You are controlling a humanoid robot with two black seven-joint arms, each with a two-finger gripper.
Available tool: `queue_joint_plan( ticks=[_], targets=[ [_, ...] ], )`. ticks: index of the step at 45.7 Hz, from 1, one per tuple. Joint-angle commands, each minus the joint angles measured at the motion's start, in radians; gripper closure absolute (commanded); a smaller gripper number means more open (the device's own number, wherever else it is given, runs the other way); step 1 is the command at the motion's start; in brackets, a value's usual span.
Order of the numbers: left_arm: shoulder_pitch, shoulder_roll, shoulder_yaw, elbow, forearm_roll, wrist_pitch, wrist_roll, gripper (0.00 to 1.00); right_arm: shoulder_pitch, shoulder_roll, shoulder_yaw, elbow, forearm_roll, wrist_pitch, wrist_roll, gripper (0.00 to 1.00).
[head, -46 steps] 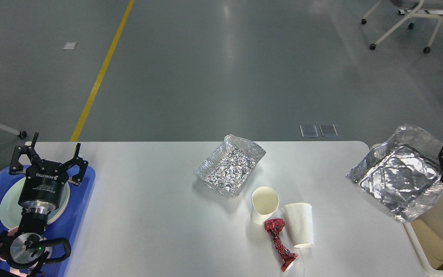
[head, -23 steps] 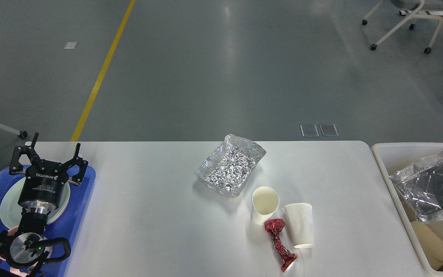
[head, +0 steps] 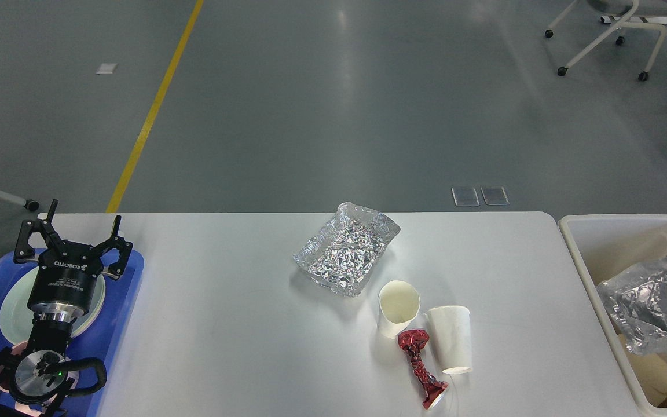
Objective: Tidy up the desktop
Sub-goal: 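Lower the foil tray into the bin and open the right gripper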
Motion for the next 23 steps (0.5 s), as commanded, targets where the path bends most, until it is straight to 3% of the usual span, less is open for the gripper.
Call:
queue_joint_plan(
  ticks=[1,19,20,23],
  targets=[
    [0.0,0.0,0.0,0.0,0.0,0.0,0.0,0.04,-0.047,0.052,0.0,-0.039,0.0,-0.002,-0.001,1.0],
    [0.0,0.0,0.0,0.0,0.0,0.0,0.0,0.04,-0.098,0.117,0.009,-0.065,0.0,-0.002,-0.001,1.0],
    [0.0,0.0,0.0,0.0,0.0,0.0,0.0,0.04,-0.098,0.117,0.009,-0.065,0.0,-0.002,-0.001,0.97],
    [0.0,0.0,0.0,0.0,0.0,0.0,0.0,0.04,-0.096,0.115,0.007,-0.065,0.002,-0.017,-0.001,0.43]
  ],
)
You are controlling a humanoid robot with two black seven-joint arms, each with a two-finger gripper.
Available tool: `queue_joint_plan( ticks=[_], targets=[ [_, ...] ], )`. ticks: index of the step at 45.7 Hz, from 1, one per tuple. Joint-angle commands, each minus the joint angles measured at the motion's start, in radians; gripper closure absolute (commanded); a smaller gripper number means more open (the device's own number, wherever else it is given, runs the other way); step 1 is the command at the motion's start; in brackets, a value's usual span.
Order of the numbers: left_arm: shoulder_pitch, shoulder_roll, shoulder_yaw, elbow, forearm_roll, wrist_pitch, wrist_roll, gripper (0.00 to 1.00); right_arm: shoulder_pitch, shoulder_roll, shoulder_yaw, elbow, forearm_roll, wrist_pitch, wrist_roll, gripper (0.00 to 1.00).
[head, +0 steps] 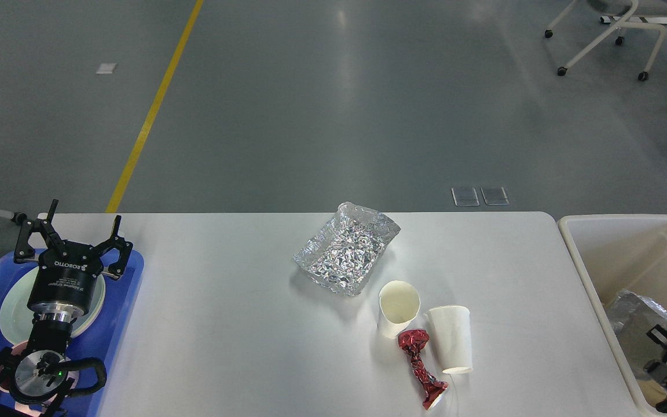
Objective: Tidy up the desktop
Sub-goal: 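Lower the foil tray into the bin and open the right gripper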
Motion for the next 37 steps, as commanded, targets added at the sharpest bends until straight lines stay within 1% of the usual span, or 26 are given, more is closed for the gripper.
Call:
queue_joint_plan(
  ticks=[1,4,5,12,22,25,29,33,37],
  targets=[
    [0.0,0.0,0.0,0.0,0.0,0.0,0.0,0.04,0.001,-0.001,-0.003,-0.001,0.002,-0.028,0.001,0.32],
    [0.0,0.0,0.0,0.0,0.0,0.0,0.0,0.04,0.002,-0.003,-0.001,0.002,0.0,-0.054,0.003,0.03],
    [0.0,0.0,0.0,0.0,0.0,0.0,0.0,0.04,0.002,-0.003,-0.001,0.002,0.002,-0.055,0.001,0.0],
    [0.0,0.0,0.0,0.0,0.0,0.0,0.0,0.04,0.011,-0.009,0.0,0.009,0.0,-0.062,0.006,0.0],
    [0.0,0.0,0.0,0.0,0.0,0.0,0.0,0.04,0.048,-0.016,0.0,0.025,-0.018,-0.045,0.006,0.0],
    [0.0,0.0,0.0,0.0,0.0,0.0,0.0,0.04,0.068,-0.021,-0.007,0.048,-0.021,-0.017,0.006,0.0],
    [0.0,0.0,0.0,0.0,0.0,0.0,0.0,0.04,0.135,-0.058,-0.032,0.11,-0.035,0.043,0.006,0.0],
    [0.0,0.0,0.0,0.0,0.0,0.0,0.002,0.04,0.235,-0.096,-0.078,0.187,-0.121,0.104,0.001,0.0],
    [0.0,0.0,0.0,0.0,0.0,0.0,0.002,0.04,0.322,-0.133,-0.104,0.272,-0.221,0.136,-0.002,0.0]
  ],
)
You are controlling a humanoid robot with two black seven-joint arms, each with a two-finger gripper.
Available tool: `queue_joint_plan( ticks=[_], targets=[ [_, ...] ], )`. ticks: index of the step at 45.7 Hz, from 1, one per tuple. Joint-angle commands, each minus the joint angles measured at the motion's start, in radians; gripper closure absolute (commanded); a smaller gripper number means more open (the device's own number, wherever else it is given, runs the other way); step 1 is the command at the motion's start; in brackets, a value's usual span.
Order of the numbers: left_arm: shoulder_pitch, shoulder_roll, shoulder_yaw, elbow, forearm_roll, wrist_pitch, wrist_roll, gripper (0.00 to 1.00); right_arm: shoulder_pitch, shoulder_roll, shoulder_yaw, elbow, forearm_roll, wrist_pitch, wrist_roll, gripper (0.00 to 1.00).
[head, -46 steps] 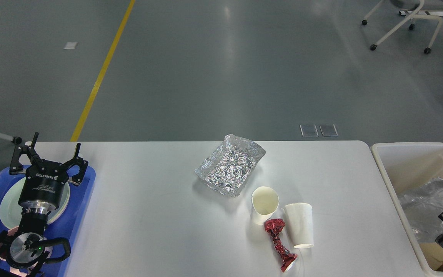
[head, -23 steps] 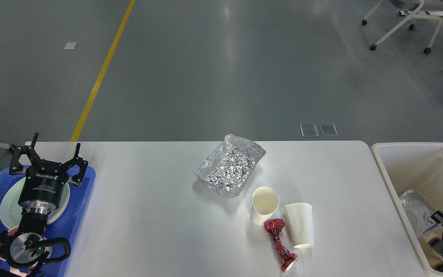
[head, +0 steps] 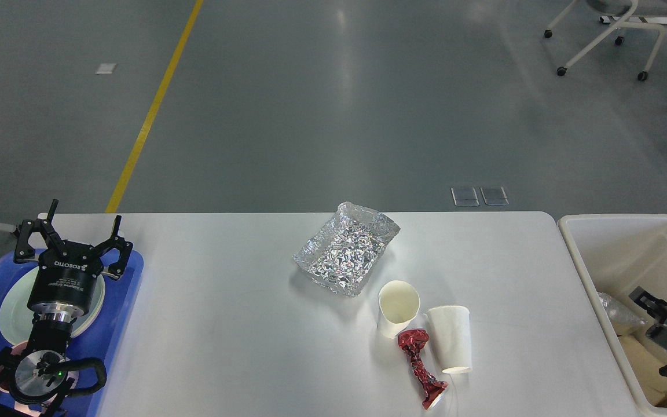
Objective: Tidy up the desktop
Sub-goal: 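Lower the foil tray into the bin and open the right gripper, then raise the right gripper and move it toward the bagged foil ball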
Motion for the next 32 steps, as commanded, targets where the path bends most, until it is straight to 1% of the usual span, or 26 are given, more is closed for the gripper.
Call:
queue_joint_plan(
  ticks=[1,5,9,12,17,22,27,32],
  targets=[
    [0.0,0.0,0.0,0.0,0.0,0.0,0.001,0.04,0.132,-0.056,-0.039,0.121,-0.134,0.056,-0.005,0.0],
    [0.0,0.0,0.0,0.0,0.0,0.0,0.001,0.03,0.238,-0.103,-0.046,0.216,-0.231,0.124,-0.009,0.0],
    [0.0,0.0,0.0,0.0,0.0,0.0,0.001,0.04,0.384,-0.154,-0.088,0.326,-0.312,0.247,-0.017,0.0],
    [0.0,0.0,0.0,0.0,0.0,0.0,0.001,0.04,0.505,-0.166,-0.146,0.401,-0.341,0.336,-0.019,0.0],
    [0.0,0.0,0.0,0.0,0.0,0.0,-0.001,0.04,0.712,-0.146,-0.276,0.533,-0.351,0.489,-0.019,0.0],
    [0.0,0.0,0.0,0.0,0.0,0.0,0.001,0.04,0.927,-0.081,-0.374,0.655,-0.338,0.606,-0.019,0.0],
    [0.0,0.0,0.0,0.0,0.0,0.0,0.001,0.04,1.076,-0.031,-0.399,0.736,-0.293,0.724,-0.019,0.0],
    [0.0,0.0,0.0,0.0,0.0,0.0,0.001,0.04,1.212,-0.002,-0.408,0.802,-0.165,0.827,-0.019,0.0]
  ],
)
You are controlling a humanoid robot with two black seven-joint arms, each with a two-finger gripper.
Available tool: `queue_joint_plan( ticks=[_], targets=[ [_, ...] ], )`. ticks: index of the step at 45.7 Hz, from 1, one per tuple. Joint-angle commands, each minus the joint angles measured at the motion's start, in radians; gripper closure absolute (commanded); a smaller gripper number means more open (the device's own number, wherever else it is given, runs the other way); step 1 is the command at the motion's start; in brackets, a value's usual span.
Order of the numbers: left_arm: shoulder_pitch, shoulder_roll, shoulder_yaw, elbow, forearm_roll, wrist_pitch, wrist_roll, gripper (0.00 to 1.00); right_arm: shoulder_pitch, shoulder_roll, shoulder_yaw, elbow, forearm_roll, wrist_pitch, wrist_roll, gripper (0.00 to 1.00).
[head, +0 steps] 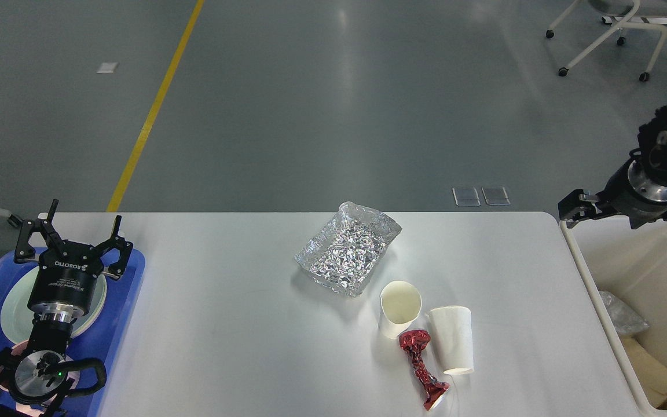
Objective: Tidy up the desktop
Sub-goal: 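Raise the right gripper and move it toward the bagged foil ball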
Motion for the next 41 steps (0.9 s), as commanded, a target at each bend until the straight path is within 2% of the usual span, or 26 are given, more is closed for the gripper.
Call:
queue_joint_plan(
  ticks=[1,7,14,22,27,41],
  targets=[
    [0.0,0.0,0.0,0.0,0.0,0.0,0.0,0.04,0.163,0.042,-0.015,0.084,0.145,0.125,0.0,0.0],
    [0.0,0.0,0.0,0.0,0.0,0.0,0.0,0.04,0.296,0.093,-0.046,0.171,0.253,0.215,0.0,0.0],
    [0.0,0.0,0.0,0.0,0.0,0.0,0.0,0.04,0.451,0.156,-0.072,0.343,0.276,0.229,-0.002,0.0],
    [0.0,0.0,0.0,0.0,0.0,0.0,-0.002,0.04,0.543,0.194,-0.069,0.492,0.359,0.225,0.0,0.0],
    [0.0,0.0,0.0,0.0,0.0,0.0,0.0,0.04,0.574,0.193,-0.071,0.515,0.44,0.214,0.0,0.0],
    [0.0,0.0,0.0,0.0,0.0,0.0,0.0,0.03,0.574,0.194,-0.063,0.512,0.458,0.221,0.006,0.0]
  ],
)
